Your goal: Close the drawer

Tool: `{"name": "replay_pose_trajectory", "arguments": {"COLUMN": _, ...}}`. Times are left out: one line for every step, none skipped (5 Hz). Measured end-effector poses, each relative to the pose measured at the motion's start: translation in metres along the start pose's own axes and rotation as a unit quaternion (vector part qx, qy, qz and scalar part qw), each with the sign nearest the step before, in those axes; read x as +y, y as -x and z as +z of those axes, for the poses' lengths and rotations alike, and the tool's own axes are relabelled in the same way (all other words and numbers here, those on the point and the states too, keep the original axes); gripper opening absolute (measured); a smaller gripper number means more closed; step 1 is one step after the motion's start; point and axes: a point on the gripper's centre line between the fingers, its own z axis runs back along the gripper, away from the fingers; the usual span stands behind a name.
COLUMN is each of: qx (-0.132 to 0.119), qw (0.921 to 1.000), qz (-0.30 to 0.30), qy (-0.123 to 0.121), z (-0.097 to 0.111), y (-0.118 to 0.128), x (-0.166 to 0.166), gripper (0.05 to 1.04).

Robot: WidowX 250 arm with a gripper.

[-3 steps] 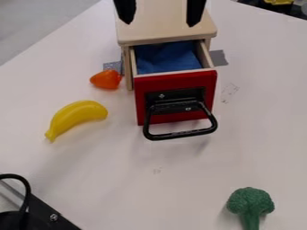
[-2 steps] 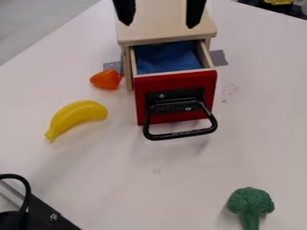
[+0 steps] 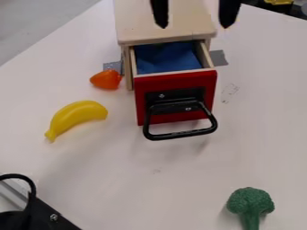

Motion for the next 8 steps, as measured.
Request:
{"name": "replay_pose_trajectory", "arguments": {"qx": 0.008, "qw": 0.9989, "qz": 0.046, "qy": 0.004, "z": -0.022, "y": -0.011, "x": -0.014, "gripper": 0.998}}
{"name": "replay_pose_trajectory", "arguments": {"qx": 0.014, "qw": 0.9971, "qz": 0.075, "qy": -0.008, "z": -0.058, "y": -0.017, "x": -0.015, "gripper": 0.998}}
{"name": "replay_pose_trajectory", "arguments": {"qx": 0.012, "qw": 0.9956, "qz": 0.083, "qy": -0.041, "z": -0.098, "y": -0.012, "x": -0.003, "gripper": 0.998}}
{"name": "replay_pose_trajectory", "arguments": {"qx": 0.012, "qw": 0.9942, "qz": 0.086, "qy": -0.064, "z": -0.124, "y": -0.010, "x": 0.007, "gripper": 0.998}}
{"name": "replay_pose_trajectory", "arguments": {"qx": 0.014, "qw": 0.9931, "qz": 0.084, "qy": -0.080, "z": -0.141, "y": -0.009, "x": 0.014, "gripper": 0.998}}
{"name": "replay_pose_trajectory", "arguments": {"qx": 0.011, "qw": 0.9922, "qz": 0.092, "qy": -0.083, "z": -0.151, "y": -0.018, "x": 0.018, "gripper": 0.998}}
{"name": "replay_pose_trajectory", "arguments": {"qx": -0.026, "qw": 0.9915, "qz": 0.116, "qy": -0.053, "z": -0.139, "y": -0.047, "x": 0.017, "gripper": 0.998}}
{"name": "replay_pose_trajectory", "arguments": {"qx": -0.054, "qw": 0.9904, "qz": 0.127, "qy": -0.007, "z": -0.120, "y": -0.067, "x": 0.018, "gripper": 0.997}}
